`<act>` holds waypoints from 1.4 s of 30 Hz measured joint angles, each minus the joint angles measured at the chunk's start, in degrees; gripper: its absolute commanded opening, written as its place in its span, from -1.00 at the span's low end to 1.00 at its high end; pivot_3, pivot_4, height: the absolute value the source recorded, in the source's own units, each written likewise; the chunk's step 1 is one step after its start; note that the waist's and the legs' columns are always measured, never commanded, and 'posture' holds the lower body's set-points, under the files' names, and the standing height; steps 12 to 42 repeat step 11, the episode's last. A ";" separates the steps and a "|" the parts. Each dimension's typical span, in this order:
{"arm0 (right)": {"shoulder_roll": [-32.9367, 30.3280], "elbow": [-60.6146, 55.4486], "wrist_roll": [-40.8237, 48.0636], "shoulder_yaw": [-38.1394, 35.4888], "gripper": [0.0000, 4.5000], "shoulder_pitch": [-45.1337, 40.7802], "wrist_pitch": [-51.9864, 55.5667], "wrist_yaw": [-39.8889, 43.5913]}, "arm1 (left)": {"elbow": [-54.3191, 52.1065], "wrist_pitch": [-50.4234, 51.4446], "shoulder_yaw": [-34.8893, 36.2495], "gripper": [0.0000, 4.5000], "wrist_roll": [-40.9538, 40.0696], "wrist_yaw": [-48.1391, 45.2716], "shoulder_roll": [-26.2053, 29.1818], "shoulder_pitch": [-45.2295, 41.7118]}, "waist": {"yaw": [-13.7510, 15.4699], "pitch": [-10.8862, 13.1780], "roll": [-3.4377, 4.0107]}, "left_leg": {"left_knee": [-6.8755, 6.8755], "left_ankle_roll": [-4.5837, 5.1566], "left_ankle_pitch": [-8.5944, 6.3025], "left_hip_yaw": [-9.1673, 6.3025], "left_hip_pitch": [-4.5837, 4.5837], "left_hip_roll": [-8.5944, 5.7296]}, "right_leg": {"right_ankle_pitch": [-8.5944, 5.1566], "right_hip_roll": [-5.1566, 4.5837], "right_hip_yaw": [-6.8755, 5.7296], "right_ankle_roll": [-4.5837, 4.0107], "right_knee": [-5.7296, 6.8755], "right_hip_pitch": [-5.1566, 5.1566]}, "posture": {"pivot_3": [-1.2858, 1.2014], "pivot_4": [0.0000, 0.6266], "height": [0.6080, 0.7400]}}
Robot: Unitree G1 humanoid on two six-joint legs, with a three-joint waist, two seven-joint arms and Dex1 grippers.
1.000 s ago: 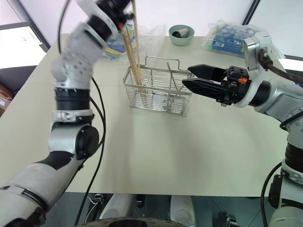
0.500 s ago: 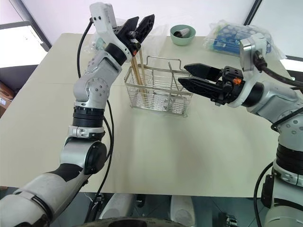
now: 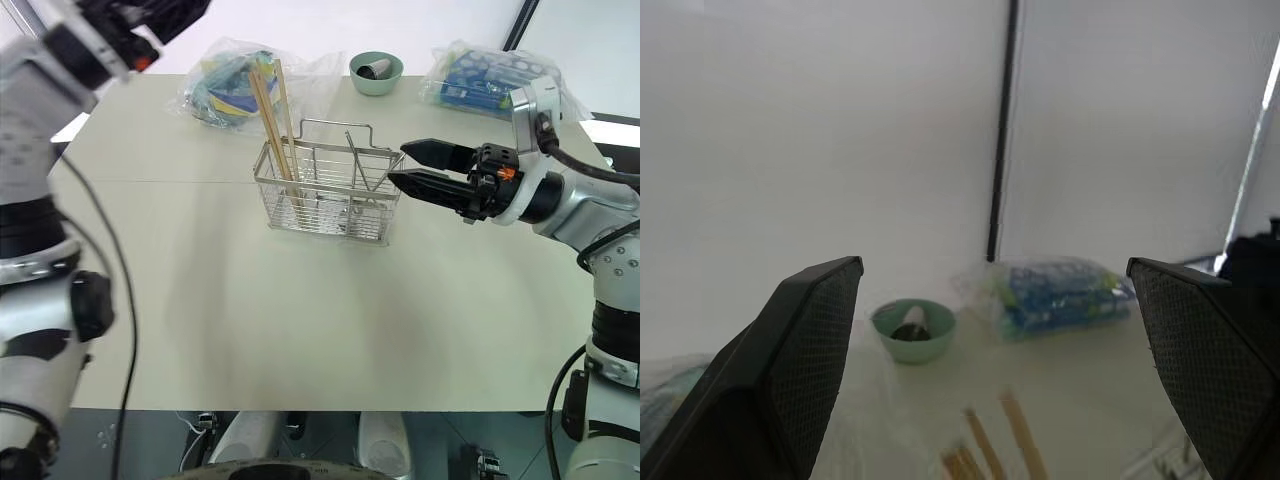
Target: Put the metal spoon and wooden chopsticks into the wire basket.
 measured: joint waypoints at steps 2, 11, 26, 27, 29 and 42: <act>-0.75 0.05 -1.51 0.10 0.51 1.61 -0.87 1.39 | -3.11 1.72 -0.03 0.98 -1.61 -6.31 6.36 4.75 | -0.03 -0.01 0.04 | -0.16 -0.12 -0.08 0.01 0.28 0.01 | -0.01 -0.01 0.03 -0.02 -0.11 0.11 | 0.03 -0.52 0.35; -1.24 0.31 -4.43 -0.03 0.51 3.93 -2.66 3.67 | -11.13 1.87 -0.57 0.98 -2.66 -23.45 19.53 26.66 | 0.16 -0.02 0.11 | -0.21 -0.14 -0.10 0.01 0.28 0.03 | -0.10 -0.05 0.11 -0.28 -0.22 0.11 | 0.03 -0.52 0.35; -1.24 0.31 -4.43 -0.03 0.51 3.93 -2.66 3.67 | -11.13 1.87 -0.57 0.98 -2.66 -23.45 19.53 26.66 | 0.16 -0.02 0.11 | -0.21 -0.14 -0.10 0.01 0.28 0.03 | -0.10 -0.05 0.11 -0.28 -0.22 0.11 | 0.03 -0.52 0.35; -1.24 0.31 -4.43 -0.03 0.51 3.93 -2.66 3.67 | -11.13 1.87 -0.57 0.98 -2.66 -23.45 19.53 26.66 | 0.16 -0.02 0.11 | -0.21 -0.14 -0.10 0.01 0.28 0.03 | -0.10 -0.05 0.11 -0.28 -0.22 0.11 | 0.03 -0.52 0.35; -1.24 0.31 -4.43 -0.03 0.51 3.93 -2.66 3.67 | -11.13 1.87 -0.57 0.98 -2.66 -23.45 19.53 26.66 | 0.16 -0.02 0.11 | -0.21 -0.14 -0.10 0.01 0.28 0.03 | -0.10 -0.05 0.11 -0.28 -0.22 0.11 | 0.03 -0.52 0.35; -1.24 0.31 -4.43 -0.03 0.51 3.93 -2.66 3.67 | -11.13 1.87 -0.57 0.98 -2.66 -23.45 19.53 26.66 | 0.16 -0.02 0.11 | -0.21 -0.14 -0.10 0.01 0.28 0.03 | -0.10 -0.05 0.11 -0.28 -0.22 0.11 | 0.03 -0.52 0.35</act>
